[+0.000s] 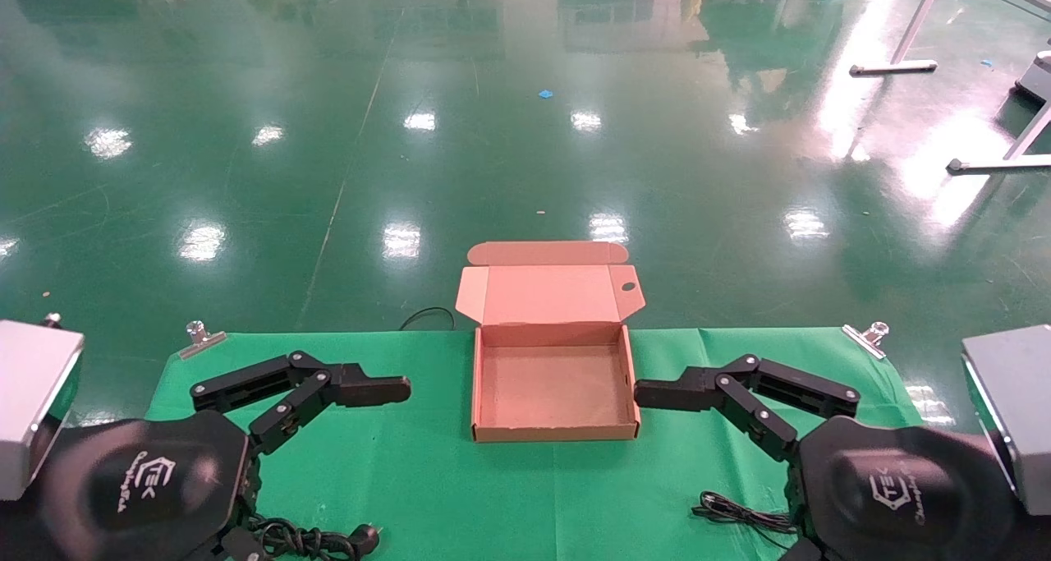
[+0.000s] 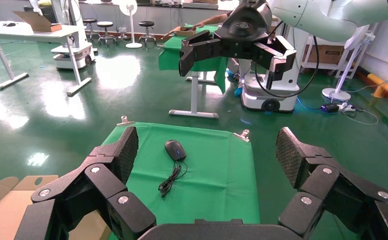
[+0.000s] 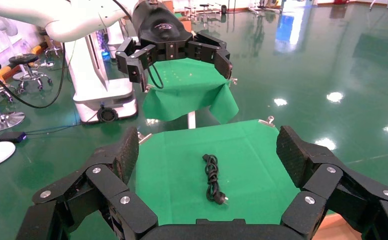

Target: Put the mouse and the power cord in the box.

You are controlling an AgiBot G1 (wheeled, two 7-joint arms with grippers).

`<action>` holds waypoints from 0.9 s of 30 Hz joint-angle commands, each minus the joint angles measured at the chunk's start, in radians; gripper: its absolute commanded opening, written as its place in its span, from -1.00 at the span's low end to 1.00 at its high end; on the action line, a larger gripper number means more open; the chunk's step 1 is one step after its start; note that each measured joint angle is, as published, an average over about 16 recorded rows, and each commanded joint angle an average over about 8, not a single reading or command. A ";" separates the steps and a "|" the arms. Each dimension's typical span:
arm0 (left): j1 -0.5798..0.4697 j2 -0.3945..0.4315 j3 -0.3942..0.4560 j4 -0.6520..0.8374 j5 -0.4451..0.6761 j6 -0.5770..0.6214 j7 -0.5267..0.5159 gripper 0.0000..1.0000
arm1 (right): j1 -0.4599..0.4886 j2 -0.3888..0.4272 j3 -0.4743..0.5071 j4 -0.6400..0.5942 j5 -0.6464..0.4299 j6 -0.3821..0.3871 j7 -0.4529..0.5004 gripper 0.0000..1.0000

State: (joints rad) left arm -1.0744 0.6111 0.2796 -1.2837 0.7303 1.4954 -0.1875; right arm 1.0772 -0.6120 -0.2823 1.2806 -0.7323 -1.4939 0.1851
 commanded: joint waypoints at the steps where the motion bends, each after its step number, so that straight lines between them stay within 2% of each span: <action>1: 0.000 0.000 0.000 0.000 0.000 0.000 0.000 1.00 | 0.000 0.000 0.000 0.000 0.000 0.000 0.000 1.00; 19: -0.004 -0.001 0.002 -0.002 0.007 0.001 0.003 1.00 | 0.000 0.002 0.000 0.000 -0.002 -0.001 -0.001 1.00; 27: -0.077 -0.007 0.041 -0.017 0.095 0.044 0.009 1.00 | 0.014 0.057 -0.008 -0.013 -0.062 -0.041 -0.031 1.00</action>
State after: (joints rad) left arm -1.1622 0.6053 0.3358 -1.3002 0.8394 1.5412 -0.1716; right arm 1.0952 -0.5549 -0.2957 1.2613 -0.7983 -1.5348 0.1505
